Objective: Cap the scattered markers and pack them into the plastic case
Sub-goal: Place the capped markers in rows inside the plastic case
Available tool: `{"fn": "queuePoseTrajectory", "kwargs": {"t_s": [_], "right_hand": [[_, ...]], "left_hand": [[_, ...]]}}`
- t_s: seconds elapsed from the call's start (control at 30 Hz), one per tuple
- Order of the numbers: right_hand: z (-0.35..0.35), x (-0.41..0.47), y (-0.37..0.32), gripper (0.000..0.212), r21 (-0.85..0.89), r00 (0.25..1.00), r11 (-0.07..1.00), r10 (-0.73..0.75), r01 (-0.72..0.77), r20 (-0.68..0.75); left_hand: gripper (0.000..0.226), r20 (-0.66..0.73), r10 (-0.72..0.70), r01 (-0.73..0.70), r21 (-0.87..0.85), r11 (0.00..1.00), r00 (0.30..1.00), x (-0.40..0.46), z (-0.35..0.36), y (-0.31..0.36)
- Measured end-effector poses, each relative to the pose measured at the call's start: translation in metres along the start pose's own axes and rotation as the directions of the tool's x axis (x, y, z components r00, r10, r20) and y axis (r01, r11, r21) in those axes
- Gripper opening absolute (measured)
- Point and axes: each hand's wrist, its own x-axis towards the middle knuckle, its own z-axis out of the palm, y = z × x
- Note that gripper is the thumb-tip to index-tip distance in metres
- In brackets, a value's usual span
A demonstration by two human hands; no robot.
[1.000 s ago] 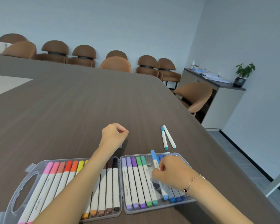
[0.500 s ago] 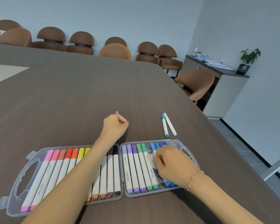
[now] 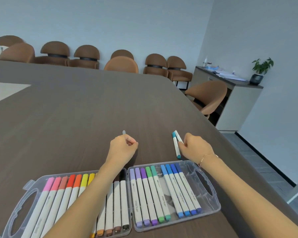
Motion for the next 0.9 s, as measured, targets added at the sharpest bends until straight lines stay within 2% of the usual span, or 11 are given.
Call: {"fn": "queuePoseTrajectory", "kwargs": {"t_s": [0.13, 0.23, 0.33, 0.43, 0.53, 0.6, 0.67, 0.8, 0.9], "right_hand": [[0.014, 0.047, -0.006, 0.04, -0.147, 0.996, 0.989, 0.043, -0.03, 0.083], [0.026, 0.056, -0.02, 0.037, -0.217, 0.982, 0.976, 0.033, 0.009, 0.188], [0.014, 0.051, -0.037, 0.033, -0.126, 0.964, 0.992, 0.018, 0.015, 0.264], [-0.013, 0.018, -0.05, 0.026, 0.053, 0.975, 0.996, -0.075, 0.065, 0.208], [-0.026, -0.044, -0.053, 0.021, 0.167, 0.912, 0.968, -0.235, 0.188, 0.337], [-0.023, -0.08, -0.052, 0.026, 0.192, 0.872, 0.959, -0.27, 0.207, 0.408], [-0.013, -0.1, -0.05, 0.032, 0.148, 0.881, 0.958, -0.284, 0.245, 0.379], [0.006, -0.114, -0.047, 0.039, -0.011, 0.933, 0.943, -0.328, 0.333, 0.145], [0.012, -0.116, -0.038, 0.044, -0.035, 0.931, 0.934, -0.352, 0.356, 0.096]], "left_hand": [[0.012, 0.004, 0.012, -0.012, 0.006, 1.0, 1.0, 0.0, 0.003, -0.002], [0.011, -0.018, 0.022, -0.021, 0.012, 1.0, 1.0, 0.001, 0.004, -0.004], [0.014, -0.02, 0.033, -0.033, 0.017, 0.999, 0.999, 0.001, 0.005, -0.005], [0.017, -0.01, 0.045, -0.044, 0.043, 0.998, 0.999, 0.0, 0.007, -0.006], [0.018, -0.017, 0.044, -0.043, 0.057, 0.997, 0.999, 0.002, 0.008, -0.009], [0.019, -0.015, 0.037, -0.036, 0.064, 0.997, 0.999, 0.003, 0.007, -0.01], [0.019, -0.005, 0.036, -0.035, 0.067, 0.997, 0.999, 0.002, 0.006, -0.009], [0.019, -0.019, 0.026, -0.024, 0.082, 0.996, 0.999, 0.0, 0.004, -0.008], [0.018, -0.031, 0.001, 0.001, 0.069, 0.998, 1.0, 0.003, 0.002, -0.012]]}}
